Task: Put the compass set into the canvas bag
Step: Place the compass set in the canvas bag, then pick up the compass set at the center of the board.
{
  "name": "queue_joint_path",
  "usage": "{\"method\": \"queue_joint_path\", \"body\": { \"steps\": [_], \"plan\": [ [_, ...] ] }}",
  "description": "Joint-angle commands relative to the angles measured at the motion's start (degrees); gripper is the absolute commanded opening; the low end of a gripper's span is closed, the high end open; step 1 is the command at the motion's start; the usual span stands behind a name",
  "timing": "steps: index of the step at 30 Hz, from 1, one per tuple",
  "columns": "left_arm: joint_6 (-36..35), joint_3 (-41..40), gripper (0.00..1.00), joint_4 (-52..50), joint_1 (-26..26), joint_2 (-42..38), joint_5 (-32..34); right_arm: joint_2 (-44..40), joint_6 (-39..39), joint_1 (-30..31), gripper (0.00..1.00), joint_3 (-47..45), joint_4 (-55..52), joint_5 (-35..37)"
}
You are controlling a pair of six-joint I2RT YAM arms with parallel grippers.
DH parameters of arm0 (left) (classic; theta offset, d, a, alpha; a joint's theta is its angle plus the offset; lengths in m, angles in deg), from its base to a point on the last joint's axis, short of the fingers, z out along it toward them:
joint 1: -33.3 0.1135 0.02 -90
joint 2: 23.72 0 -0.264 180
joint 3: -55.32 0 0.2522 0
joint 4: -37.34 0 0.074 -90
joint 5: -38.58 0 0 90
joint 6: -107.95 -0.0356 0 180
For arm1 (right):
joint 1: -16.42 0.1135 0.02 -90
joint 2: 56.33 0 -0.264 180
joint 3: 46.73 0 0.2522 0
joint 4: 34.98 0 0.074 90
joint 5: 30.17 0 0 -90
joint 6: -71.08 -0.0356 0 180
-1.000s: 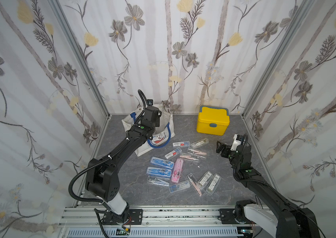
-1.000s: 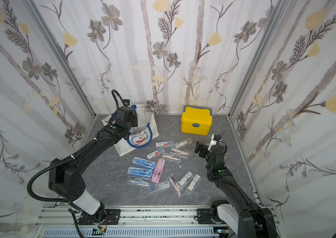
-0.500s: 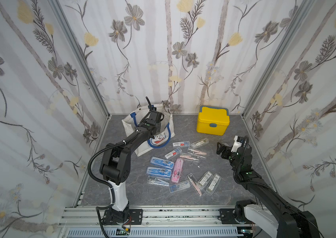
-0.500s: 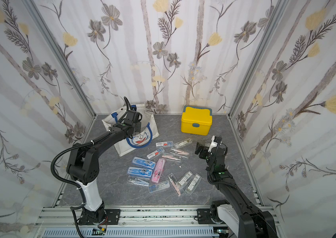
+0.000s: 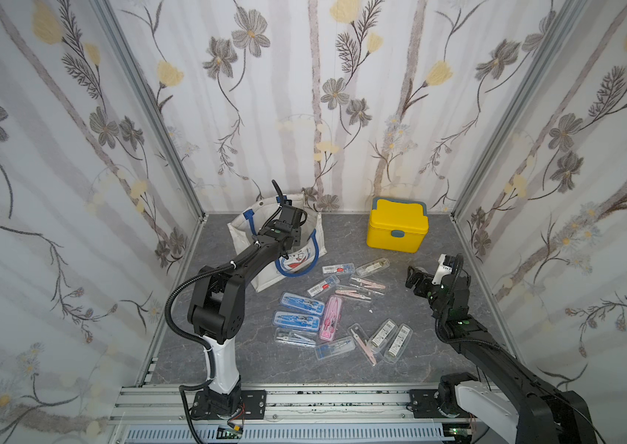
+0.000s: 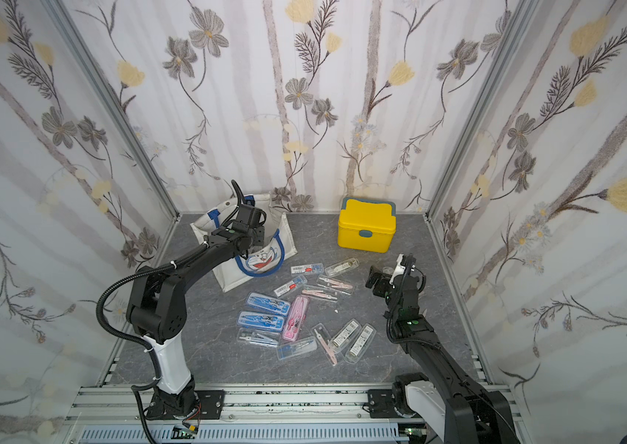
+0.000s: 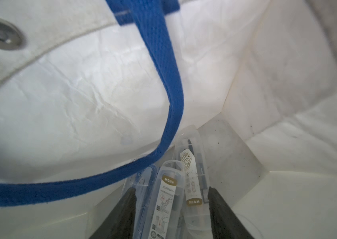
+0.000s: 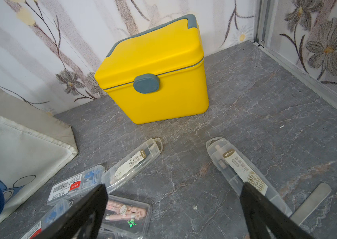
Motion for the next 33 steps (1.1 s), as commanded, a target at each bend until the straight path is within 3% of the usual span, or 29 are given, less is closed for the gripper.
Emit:
{"method": "queue_joint_path", "body": {
  "steps": [1,8,24,29,33],
  "plan": [
    [2.2,0.8,0.67,1.3,0.1,-2.0,-2.4,2.0,1.1,-0.1,1.00,2.4,-3.3,3.1],
    [5.6,-0.2,1.00,3.3,-0.7,-7.3,-8.4,8.2,1.6,-0.3,1.00,7.4,-8.4,2.4],
    [6.2,-17.0,1.00,21.3,-11.5,-23.8,-22.3,13.6,3.2,-3.6,0.99,12.3,-13.8,8.0],
    [7.0,-19.3,1.00,25.6,-15.0,-23.2,-25.7,15.6,3.7,-6.4,1.00,13.3,-16.4,8.0],
    [7.3,-18.5,1.00,26.8,-17.5,-20.0,-24.6,17.5,4.3,-7.7,1.00,14.0,-18.3,7.8]
  ]
}}
